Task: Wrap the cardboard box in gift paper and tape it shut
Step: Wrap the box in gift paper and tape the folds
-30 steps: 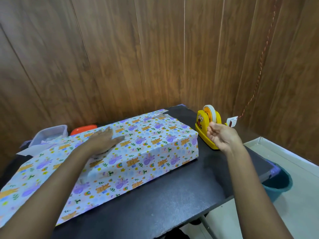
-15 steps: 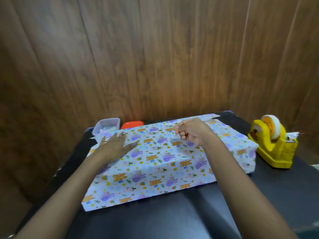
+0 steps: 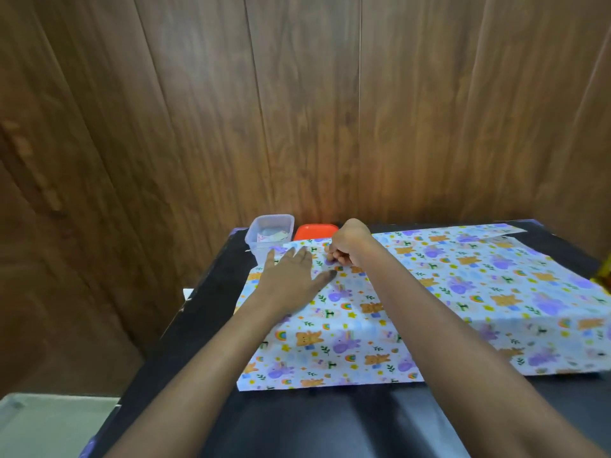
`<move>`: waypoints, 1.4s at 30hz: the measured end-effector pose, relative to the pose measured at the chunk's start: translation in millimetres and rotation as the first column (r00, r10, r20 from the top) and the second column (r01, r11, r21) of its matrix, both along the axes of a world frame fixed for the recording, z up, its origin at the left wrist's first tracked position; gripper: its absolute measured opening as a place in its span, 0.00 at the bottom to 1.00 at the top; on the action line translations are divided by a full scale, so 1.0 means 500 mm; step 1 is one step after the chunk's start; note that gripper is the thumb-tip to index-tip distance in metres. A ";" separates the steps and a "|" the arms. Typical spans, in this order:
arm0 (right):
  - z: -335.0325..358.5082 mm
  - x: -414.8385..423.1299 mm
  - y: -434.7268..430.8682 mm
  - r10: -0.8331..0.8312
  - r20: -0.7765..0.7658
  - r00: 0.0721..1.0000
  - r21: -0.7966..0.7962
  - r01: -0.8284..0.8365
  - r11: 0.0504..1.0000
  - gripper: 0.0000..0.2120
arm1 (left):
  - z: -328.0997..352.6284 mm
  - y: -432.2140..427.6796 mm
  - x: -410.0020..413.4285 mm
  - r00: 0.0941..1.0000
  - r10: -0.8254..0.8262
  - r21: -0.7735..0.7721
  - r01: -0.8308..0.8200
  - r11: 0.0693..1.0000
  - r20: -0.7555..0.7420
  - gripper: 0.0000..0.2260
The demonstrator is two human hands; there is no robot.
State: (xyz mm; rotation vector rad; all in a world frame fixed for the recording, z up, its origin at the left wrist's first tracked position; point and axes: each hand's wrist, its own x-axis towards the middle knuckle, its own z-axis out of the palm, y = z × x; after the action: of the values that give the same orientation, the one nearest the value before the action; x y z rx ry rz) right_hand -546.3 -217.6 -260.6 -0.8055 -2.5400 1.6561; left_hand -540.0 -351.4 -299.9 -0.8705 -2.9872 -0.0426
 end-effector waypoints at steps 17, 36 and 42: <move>0.028 -0.018 0.029 0.111 0.422 0.900 0.089 -0.163 0.983 0.14 | -0.002 -0.001 -0.001 1.000 0.003 0.008 -0.003 1.000 0.015 0.34; 0.035 -0.034 0.048 0.183 0.505 0.843 0.077 -0.255 0.964 0.15 | 0.007 -0.001 0.002 1.000 -0.003 -0.043 0.003 0.999 -0.003 0.34; 0.012 0.101 0.113 -0.071 -0.057 0.996 -0.031 0.069 0.997 0.15 | 0.046 0.029 -0.004 0.998 0.066 -0.129 -0.068 0.989 -0.021 0.27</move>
State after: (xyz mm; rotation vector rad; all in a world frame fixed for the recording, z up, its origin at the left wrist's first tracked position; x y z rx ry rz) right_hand -495.8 -161.2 -254.6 -0.8258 -2.4262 1.6744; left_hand -542.2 -336.8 -276.9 -0.7756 -3.0288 0.1610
